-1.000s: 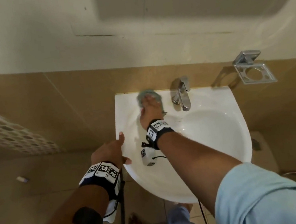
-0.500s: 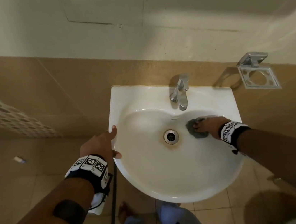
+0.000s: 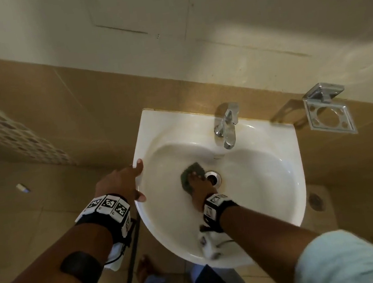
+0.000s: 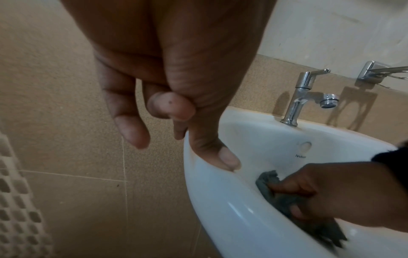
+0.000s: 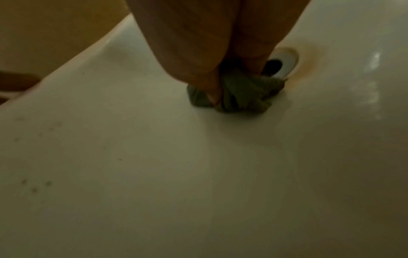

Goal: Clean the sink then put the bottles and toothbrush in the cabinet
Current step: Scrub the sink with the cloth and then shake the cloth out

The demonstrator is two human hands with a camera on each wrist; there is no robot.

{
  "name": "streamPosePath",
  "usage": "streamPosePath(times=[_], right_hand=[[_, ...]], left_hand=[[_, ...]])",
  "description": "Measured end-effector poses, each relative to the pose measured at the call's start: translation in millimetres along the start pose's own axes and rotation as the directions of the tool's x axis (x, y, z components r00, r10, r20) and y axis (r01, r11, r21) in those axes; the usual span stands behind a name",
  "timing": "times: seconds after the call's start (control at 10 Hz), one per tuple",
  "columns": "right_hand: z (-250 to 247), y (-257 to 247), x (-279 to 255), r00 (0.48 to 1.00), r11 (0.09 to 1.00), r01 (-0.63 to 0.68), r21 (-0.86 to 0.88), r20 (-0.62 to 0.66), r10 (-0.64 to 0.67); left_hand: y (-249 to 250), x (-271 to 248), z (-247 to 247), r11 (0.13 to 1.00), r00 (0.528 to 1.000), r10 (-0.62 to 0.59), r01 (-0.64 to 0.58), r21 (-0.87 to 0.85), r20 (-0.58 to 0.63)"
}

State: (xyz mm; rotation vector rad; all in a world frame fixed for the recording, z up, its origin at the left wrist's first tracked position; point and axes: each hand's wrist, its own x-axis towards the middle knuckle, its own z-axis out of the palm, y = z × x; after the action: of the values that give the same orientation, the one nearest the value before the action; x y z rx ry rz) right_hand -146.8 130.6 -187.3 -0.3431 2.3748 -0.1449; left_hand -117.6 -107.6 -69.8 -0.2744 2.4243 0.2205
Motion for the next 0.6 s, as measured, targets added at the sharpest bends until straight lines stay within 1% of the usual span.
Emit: streamPosePath(times=[0.1, 0.2, 0.3, 0.4, 0.5, 0.6], right_hand=[[-17, 53, -30, 0.980, 0.984, 0.132, -0.119, 0.168, -0.111], [-42, 101, -31, 0.993, 0.962, 0.017, -0.273, 0.117, 0.016], [-42, 99, -8, 0.998, 0.931, 0.053, -0.362, 0.048, -0.038], [-13, 46, 10, 0.980, 0.929, 0.187, -0.321, -0.009, -0.200], [-10, 35, 5, 0.935, 0.930, 0.355, -0.092, 0.051, -0.351], [-30, 39, -36, 0.939, 0.968, 0.222, -0.118, 0.295, -0.179]], left_hand=[[-1, 2, -1, 1.000, 1.000, -0.009, 0.009, -0.008, 0.009], [-1, 1, 0, 1.000, 1.000, -0.014, 0.014, -0.004, 0.013], [-1, 2, 0, 1.000, 1.000, -0.009, 0.009, 0.007, 0.005], [-1, 2, 1, 0.999, 1.000, -0.002, 0.002, 0.036, -0.007], [-2, 2, 1, 0.999, 1.000, 0.001, -0.001, 0.039, -0.011], [-2, 2, 0, 0.999, 1.000, 0.013, -0.012, 0.042, -0.007]])
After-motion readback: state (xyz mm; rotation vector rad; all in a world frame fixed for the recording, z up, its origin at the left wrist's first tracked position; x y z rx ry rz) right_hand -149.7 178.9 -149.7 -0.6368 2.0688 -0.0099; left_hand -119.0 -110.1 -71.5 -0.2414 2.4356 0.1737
